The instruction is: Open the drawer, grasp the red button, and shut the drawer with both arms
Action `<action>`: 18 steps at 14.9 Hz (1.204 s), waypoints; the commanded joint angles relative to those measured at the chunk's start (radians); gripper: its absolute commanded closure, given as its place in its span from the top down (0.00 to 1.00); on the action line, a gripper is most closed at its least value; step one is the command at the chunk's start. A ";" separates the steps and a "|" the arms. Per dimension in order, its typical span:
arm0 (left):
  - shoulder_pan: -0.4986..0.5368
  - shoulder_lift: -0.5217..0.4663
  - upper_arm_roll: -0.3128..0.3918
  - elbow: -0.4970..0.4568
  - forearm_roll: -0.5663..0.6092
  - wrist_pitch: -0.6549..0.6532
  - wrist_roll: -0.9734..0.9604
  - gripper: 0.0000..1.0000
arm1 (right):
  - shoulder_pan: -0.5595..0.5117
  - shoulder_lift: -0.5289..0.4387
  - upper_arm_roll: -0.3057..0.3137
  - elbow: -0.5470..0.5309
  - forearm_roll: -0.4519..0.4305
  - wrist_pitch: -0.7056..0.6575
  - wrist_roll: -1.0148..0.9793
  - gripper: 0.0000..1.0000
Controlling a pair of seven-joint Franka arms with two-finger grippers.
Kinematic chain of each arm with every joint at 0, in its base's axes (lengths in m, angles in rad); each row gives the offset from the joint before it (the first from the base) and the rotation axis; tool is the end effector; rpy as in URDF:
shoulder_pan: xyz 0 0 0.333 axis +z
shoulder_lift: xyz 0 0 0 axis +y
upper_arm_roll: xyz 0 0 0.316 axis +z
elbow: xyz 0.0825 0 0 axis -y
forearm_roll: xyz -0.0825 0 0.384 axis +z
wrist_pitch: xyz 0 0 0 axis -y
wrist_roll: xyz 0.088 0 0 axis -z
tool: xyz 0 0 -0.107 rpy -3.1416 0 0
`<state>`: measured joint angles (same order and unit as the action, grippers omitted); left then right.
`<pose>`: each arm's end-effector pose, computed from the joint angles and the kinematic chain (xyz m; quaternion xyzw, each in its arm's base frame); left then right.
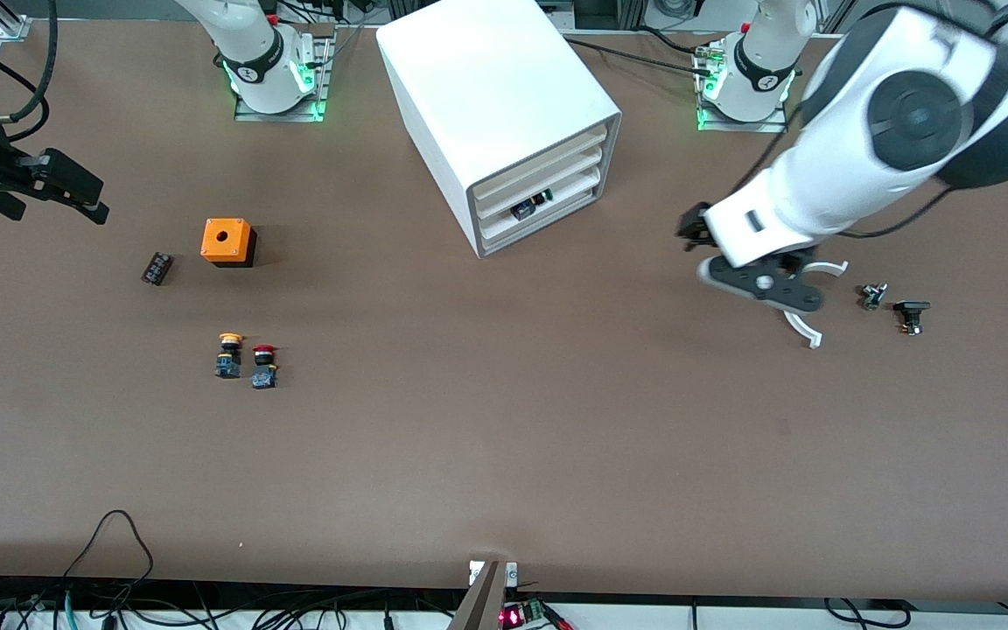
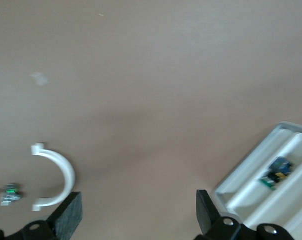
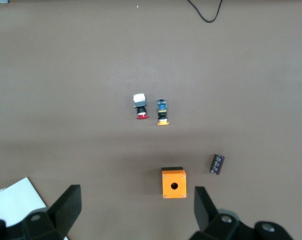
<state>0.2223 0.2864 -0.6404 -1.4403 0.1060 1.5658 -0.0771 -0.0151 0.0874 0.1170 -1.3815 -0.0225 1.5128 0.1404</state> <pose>0.5895 -0.1962 0.5446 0.9841 -0.1666 -0.0587 0.0184 0.5734 0.0525 0.6590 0.9995 -0.0205 0.0228 0.0034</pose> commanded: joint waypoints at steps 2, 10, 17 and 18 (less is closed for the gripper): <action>-0.184 -0.177 0.387 -0.109 -0.146 0.025 0.161 1.00 | -0.012 -0.006 0.010 -0.016 -0.002 0.015 0.002 1.00; -0.311 -0.317 0.642 -0.308 -0.140 0.206 0.247 1.00 | -0.012 -0.008 0.004 -0.021 -0.002 0.017 0.002 1.00; -0.304 -0.308 0.640 -0.275 -0.138 0.140 0.246 1.00 | -0.012 -0.008 0.004 -0.021 -0.002 0.017 0.002 1.00; -0.304 -0.308 0.640 -0.275 -0.138 0.140 0.246 1.00 | -0.012 -0.008 0.004 -0.021 -0.002 0.017 0.002 1.00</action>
<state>-0.0730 -0.0072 -0.0114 -1.7207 -0.0174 1.7268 0.1580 -0.0165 0.0875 0.1137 -1.3892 -0.0225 1.5184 0.1404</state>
